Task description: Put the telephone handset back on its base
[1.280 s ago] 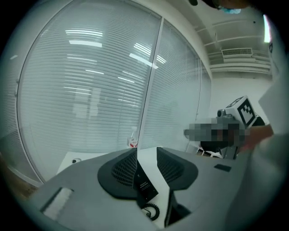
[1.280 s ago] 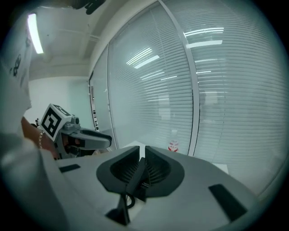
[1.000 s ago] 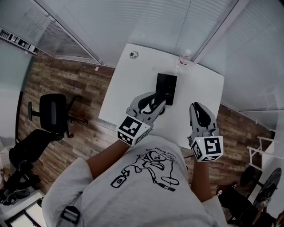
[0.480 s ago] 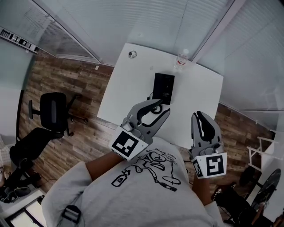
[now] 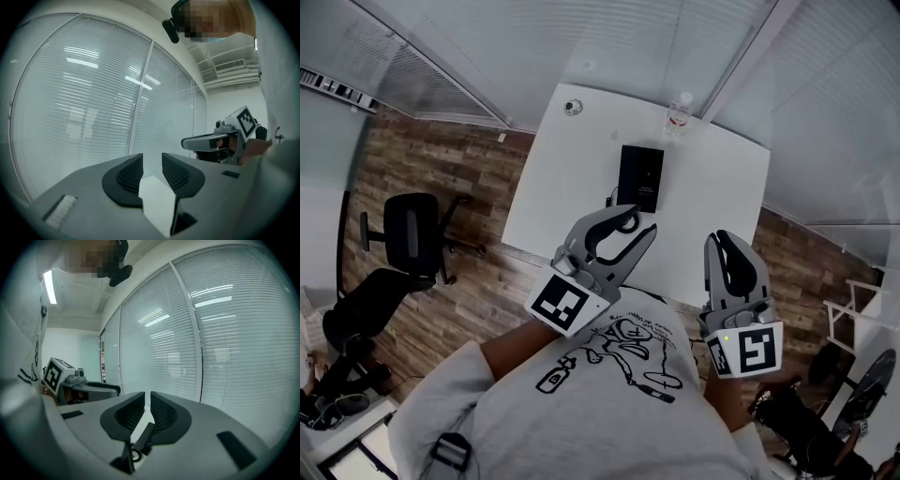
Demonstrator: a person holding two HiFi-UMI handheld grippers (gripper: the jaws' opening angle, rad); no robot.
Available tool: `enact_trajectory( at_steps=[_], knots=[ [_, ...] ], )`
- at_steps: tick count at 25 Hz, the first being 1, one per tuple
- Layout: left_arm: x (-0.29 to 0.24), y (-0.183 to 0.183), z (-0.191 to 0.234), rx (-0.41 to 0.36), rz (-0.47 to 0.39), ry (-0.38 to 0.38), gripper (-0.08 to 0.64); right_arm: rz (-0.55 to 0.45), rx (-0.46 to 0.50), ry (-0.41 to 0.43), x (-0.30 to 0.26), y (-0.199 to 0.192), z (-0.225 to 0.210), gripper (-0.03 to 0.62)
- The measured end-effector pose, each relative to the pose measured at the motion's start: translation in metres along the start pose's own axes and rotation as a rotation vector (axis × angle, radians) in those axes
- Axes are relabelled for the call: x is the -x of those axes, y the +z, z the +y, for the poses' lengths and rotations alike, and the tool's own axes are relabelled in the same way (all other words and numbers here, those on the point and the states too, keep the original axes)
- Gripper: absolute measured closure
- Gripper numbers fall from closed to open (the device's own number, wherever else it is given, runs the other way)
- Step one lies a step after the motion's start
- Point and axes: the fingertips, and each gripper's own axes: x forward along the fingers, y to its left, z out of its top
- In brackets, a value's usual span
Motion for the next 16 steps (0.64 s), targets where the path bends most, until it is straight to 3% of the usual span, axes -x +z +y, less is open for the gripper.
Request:
enact_trajectory(
  at_steps=[16],
  knots=[
    [-0.0051,-0.0070,0.0030,0.014,0.047,0.014,0.435,-0.018,0.001,0.015,0.0030,0.0086,-0.0041,0.560]
  ],
)
